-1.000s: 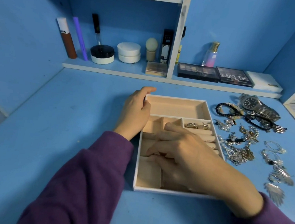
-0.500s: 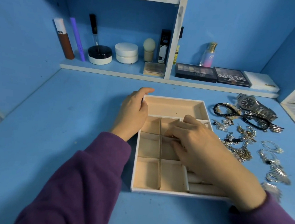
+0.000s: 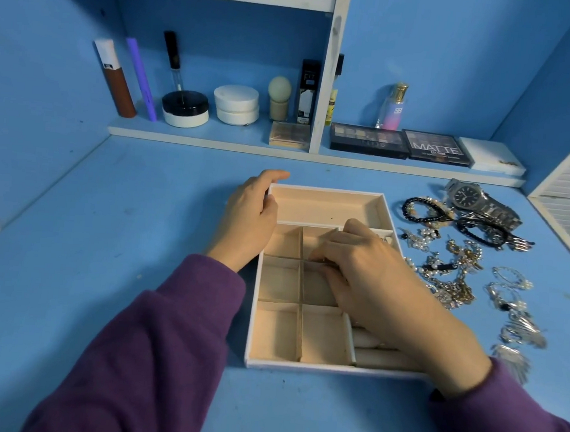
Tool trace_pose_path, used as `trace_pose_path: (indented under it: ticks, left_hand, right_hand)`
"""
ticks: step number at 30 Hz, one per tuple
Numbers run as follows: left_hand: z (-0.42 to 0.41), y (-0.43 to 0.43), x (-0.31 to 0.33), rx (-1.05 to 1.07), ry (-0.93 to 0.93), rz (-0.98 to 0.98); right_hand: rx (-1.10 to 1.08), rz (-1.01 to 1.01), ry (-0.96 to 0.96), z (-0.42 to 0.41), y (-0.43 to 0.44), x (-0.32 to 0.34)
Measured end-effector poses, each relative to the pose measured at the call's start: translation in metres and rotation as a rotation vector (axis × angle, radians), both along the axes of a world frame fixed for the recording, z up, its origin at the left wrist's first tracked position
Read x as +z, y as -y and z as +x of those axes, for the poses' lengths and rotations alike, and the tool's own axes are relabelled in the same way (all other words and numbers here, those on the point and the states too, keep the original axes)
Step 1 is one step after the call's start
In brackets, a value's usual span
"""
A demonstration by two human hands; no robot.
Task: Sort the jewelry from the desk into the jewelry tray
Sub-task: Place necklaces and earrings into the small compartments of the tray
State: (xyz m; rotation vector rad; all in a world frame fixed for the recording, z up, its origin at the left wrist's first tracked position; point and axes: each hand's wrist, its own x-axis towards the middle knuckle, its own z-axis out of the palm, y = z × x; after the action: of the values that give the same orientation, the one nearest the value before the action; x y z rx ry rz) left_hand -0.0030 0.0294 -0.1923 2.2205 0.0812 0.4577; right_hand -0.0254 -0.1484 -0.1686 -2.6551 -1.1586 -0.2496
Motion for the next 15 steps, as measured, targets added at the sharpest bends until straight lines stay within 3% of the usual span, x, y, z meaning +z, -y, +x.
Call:
trace_pose_path:
  ticks: [15]
  left_hand:
    - [-0.0008, 0.0006, 0.0008, -0.002, -0.001, -0.011]
  right_hand:
    - [-0.032, -0.032, 0.005, -0.0008, -0.0027, 0.0008]
